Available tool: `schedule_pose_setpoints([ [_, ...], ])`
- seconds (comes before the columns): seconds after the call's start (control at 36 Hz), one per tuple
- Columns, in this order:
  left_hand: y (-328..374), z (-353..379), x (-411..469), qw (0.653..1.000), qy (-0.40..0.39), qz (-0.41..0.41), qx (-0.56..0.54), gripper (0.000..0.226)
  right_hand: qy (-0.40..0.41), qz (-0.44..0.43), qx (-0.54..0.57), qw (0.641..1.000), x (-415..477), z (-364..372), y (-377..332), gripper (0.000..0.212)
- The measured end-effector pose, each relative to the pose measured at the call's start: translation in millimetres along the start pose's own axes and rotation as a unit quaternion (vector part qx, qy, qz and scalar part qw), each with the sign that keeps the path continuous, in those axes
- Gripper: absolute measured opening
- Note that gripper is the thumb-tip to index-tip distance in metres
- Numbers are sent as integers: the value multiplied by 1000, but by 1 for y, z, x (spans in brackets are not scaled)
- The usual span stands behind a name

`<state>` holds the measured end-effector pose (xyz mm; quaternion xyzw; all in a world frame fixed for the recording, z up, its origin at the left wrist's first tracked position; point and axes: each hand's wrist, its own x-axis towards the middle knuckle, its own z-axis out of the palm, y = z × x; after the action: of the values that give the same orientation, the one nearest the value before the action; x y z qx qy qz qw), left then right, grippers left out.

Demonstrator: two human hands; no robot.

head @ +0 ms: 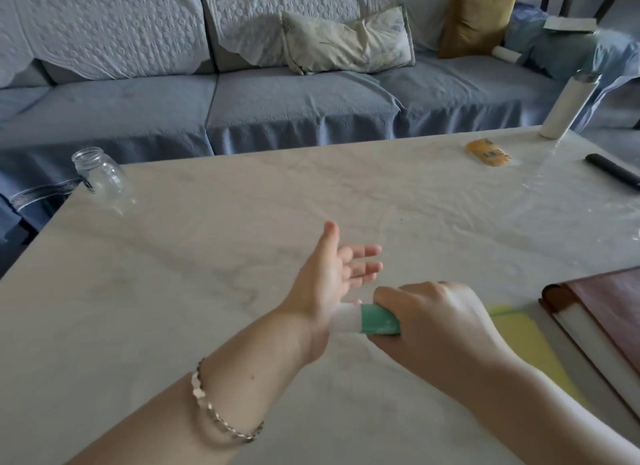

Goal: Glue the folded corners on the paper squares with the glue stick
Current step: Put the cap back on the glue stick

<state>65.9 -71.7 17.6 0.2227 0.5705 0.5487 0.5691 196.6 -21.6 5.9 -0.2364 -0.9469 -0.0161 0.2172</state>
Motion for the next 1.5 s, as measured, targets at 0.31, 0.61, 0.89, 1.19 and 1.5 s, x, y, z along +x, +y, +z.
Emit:
schedule_pose_setpoints([
  [0.31,-13,1,-10,997,40,64,30,48,-77,-3,-33,996,3,10,-11,37],
  [0.61,-9,5,-7,982,-8,150,113,47,-221,112,186,951,2,23,-16,38],
  [0.89,13,-17,10,971,38,76,223,44,-144,113,94,979,26,6,-11,18],
  [1.19,56,-48,-8,874,308,363,-101,40,-89,58,-35,994,18,-2,13,38],
  [1.5,-42,-16,20,988,47,148,20,72,-244,78,-3,967,10,30,-18,34],
])
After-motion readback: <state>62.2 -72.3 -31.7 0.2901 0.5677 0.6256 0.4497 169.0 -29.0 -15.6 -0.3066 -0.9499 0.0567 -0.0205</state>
